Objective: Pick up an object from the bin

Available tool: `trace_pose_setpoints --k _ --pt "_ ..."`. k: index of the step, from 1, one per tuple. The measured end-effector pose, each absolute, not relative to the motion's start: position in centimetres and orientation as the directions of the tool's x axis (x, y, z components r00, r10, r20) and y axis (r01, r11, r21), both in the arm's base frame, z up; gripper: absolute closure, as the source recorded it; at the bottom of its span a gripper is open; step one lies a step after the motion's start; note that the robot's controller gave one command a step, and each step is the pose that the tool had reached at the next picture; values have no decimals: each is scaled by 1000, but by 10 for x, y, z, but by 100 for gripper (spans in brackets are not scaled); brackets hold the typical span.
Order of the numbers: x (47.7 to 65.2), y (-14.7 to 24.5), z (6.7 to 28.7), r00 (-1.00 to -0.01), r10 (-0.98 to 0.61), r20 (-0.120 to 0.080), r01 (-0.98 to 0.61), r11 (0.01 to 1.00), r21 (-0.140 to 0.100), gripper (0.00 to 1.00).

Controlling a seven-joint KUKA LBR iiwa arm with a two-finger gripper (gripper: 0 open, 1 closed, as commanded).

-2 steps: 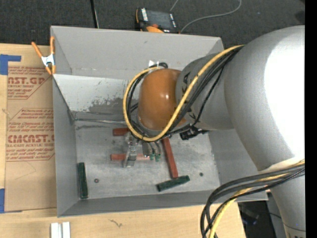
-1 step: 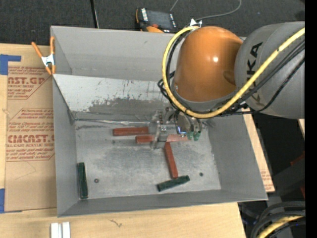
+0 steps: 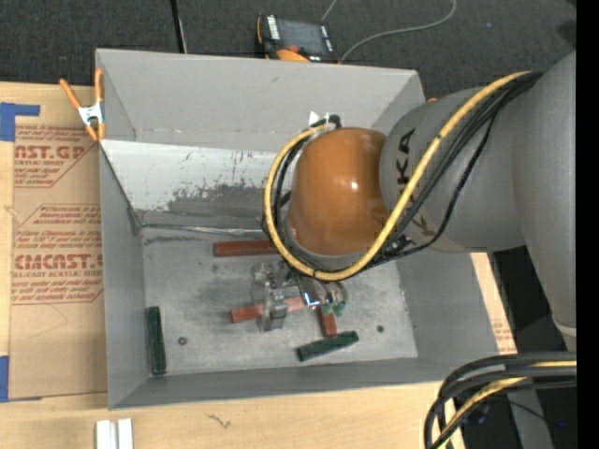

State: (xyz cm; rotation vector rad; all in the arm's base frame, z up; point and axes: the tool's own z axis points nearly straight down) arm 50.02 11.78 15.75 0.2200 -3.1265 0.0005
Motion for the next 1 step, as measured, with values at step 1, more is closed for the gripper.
trace_pose_setpoints --k 1 --pt "528 117 251 -992 -126 -11 -126 992 1 100"
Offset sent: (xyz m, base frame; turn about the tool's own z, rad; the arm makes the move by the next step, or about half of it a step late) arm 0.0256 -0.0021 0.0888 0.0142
